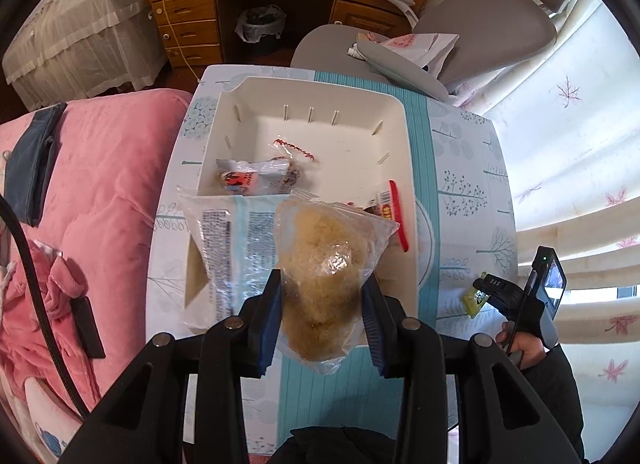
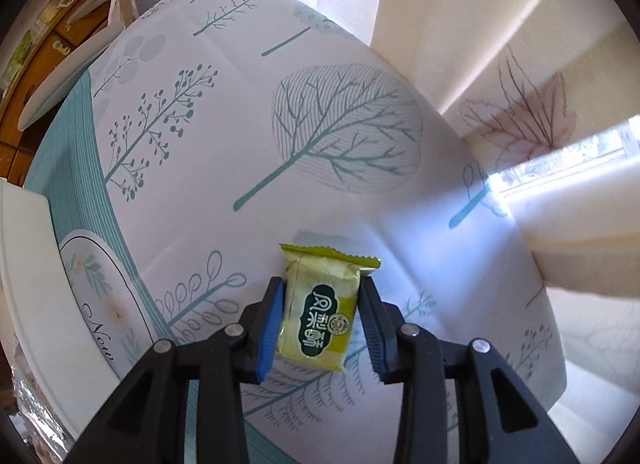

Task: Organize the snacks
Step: 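Carry the cracker bag and green-yellow pack into the white tray and release them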

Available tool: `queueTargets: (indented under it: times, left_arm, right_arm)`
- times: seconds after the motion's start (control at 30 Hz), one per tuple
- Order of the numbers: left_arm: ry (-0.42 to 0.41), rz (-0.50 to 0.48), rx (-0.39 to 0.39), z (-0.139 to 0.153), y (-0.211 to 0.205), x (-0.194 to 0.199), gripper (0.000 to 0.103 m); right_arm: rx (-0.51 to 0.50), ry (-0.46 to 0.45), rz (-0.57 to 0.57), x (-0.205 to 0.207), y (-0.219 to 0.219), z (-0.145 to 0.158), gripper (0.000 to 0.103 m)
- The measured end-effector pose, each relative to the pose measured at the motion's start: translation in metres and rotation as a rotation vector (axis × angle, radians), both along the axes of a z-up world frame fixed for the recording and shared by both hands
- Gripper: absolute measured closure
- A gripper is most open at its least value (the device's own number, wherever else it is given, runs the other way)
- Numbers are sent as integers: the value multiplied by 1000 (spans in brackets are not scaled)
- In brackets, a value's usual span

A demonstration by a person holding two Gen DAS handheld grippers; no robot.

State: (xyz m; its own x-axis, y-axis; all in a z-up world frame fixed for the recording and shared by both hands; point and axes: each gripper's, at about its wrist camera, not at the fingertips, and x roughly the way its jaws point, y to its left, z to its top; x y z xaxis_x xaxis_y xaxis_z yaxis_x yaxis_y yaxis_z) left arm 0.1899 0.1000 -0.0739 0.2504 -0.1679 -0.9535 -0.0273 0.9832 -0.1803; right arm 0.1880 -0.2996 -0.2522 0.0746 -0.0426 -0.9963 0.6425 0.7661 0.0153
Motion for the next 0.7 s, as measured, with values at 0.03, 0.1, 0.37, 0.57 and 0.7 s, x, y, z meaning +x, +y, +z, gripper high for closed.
queueTargets:
  times: [0.03, 0.1, 0.37, 0.57, 0.7]
  left_arm:
    - [0, -11, -8, -1, 5, 1, 67]
    - [3, -26, -13, -4, 10, 3, 67]
    - [11, -101, -80, -22, 24, 11, 67]
    - [17, -122, -132, -36, 31, 11, 67]
    - [11, -118, -171, -40, 38, 10, 67]
  right_arm:
    - [6, 1, -11, -2, 6, 0, 66]
    - [30, -2, -42, -8, 12, -1, 66]
    - [146, -25, -134, -31, 49, 4, 66]
    - [208, -99, -105, -33, 81, 29, 66]
    - [227, -164, -57, -31, 93, 54, 66]
